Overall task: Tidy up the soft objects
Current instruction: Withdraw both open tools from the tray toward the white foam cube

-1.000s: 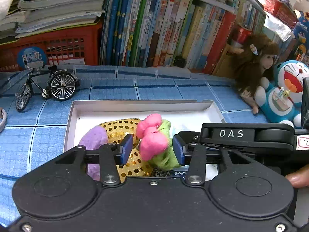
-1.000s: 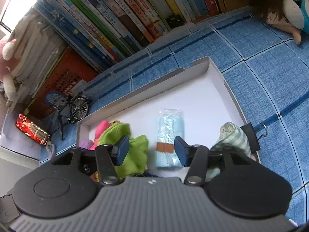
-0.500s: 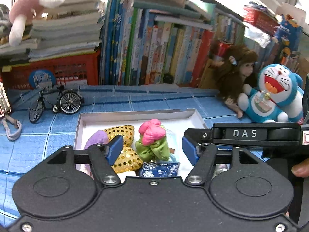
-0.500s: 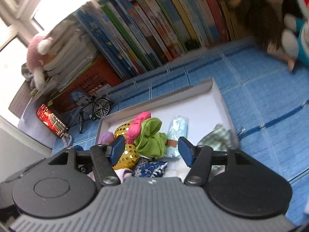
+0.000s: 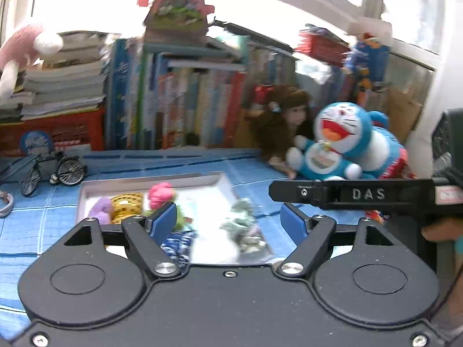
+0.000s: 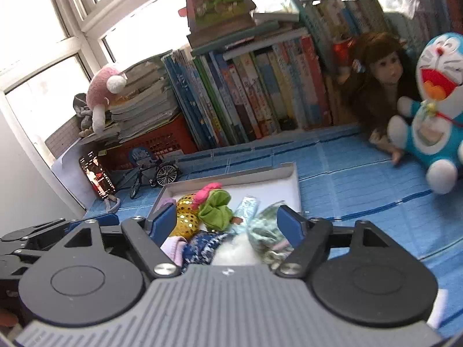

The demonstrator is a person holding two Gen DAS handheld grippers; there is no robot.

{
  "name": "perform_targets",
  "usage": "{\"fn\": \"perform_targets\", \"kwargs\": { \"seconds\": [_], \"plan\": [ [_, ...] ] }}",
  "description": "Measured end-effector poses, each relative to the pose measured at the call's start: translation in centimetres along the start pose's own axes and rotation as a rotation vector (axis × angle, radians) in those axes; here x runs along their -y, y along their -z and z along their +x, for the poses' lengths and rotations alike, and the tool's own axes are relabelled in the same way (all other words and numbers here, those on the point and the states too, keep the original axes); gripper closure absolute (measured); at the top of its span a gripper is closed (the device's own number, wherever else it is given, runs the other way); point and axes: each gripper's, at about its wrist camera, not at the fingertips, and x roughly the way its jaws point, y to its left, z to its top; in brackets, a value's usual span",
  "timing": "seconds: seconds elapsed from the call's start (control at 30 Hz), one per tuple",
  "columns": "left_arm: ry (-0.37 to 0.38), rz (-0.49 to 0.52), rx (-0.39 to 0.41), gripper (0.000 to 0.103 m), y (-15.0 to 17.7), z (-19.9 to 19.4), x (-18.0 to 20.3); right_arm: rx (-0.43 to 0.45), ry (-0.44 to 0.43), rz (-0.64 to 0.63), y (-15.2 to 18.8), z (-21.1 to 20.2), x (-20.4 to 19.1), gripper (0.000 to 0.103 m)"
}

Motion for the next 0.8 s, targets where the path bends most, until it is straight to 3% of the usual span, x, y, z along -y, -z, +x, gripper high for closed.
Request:
{"fn": "perform_targets", "kwargs": {
  "seconds": [0.4,0.63,0.8],
  "plan": [
    [0.120,0.086,0.110,0.026,6.3,-5.0,7.2,0.146,0.097,-0.026,3.9,-6.8,4.1,0.011],
    [0.140,0.142,0.153,0.043,10.2,-5.5,10.6,0.192,0.128,0.039,7.6,-8.0,7.4,0.009],
    [0.126,0.176,0.145,0.059,12.5,-4.6,12.5,0.254,0.236,0.066,10.0,-8.6,9.2,0.009]
  ]
}}
